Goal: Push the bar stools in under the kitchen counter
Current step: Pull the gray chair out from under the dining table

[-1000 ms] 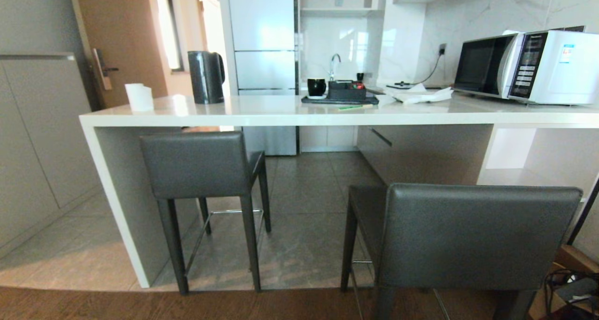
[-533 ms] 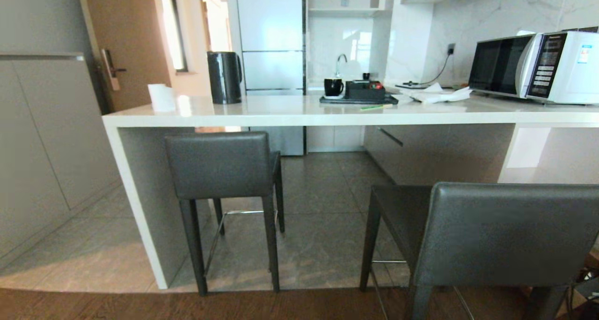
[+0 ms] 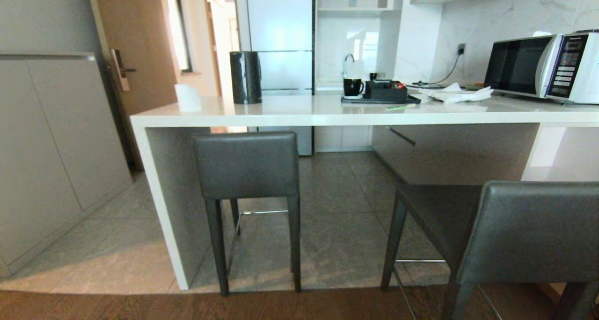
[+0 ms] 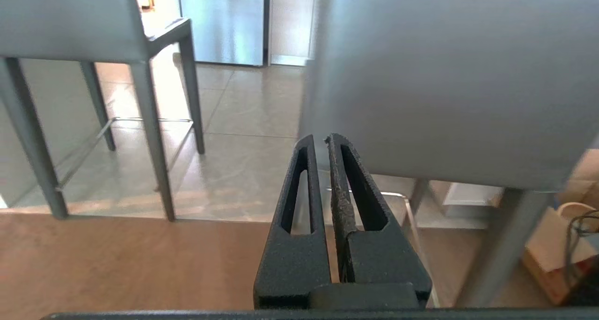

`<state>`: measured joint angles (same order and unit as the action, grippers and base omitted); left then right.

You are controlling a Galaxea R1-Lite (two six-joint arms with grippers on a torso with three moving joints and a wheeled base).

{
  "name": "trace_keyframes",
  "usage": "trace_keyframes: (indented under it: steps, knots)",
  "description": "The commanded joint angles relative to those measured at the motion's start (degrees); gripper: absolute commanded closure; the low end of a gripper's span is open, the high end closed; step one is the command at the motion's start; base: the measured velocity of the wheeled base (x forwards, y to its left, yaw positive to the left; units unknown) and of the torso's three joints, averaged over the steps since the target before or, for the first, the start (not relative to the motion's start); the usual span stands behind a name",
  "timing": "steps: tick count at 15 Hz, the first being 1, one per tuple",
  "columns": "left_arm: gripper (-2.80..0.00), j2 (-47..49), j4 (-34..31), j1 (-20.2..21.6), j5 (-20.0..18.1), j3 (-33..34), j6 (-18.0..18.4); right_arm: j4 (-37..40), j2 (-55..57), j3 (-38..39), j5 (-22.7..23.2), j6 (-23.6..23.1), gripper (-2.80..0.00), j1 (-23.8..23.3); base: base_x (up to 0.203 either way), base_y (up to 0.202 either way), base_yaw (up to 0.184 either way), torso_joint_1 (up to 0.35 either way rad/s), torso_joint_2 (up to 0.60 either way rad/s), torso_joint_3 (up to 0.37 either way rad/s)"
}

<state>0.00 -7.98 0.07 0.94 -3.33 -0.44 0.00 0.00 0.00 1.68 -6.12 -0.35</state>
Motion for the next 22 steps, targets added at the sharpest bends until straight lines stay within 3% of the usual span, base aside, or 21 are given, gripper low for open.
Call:
trace_keyframes:
  steps: [1,13,22]
  knots:
    - [0.0,0.09,-0.09,0.0,0.03,-0.01,-0.01,0.0,0.01,0.0,0.07,-0.03,0.0,0.0,0.0,0.195,-0.001,0.002,0.0,0.003]
    - [0.0,0.09,-0.02,0.01,0.03,-0.01,-0.09,0.0,0.0,0.0,-0.01,-0.03,0.0,0.0,0.0,0.193,-0.001,0.003,0.0,0.003]
    - [0.0,0.09,-0.01,0.01,0.12,-0.01,-0.09,0.0,0.01,0.0,-0.01,0.06,0.0,0.0,0.0,0.01,0.0,0.0,0.0,0.001]
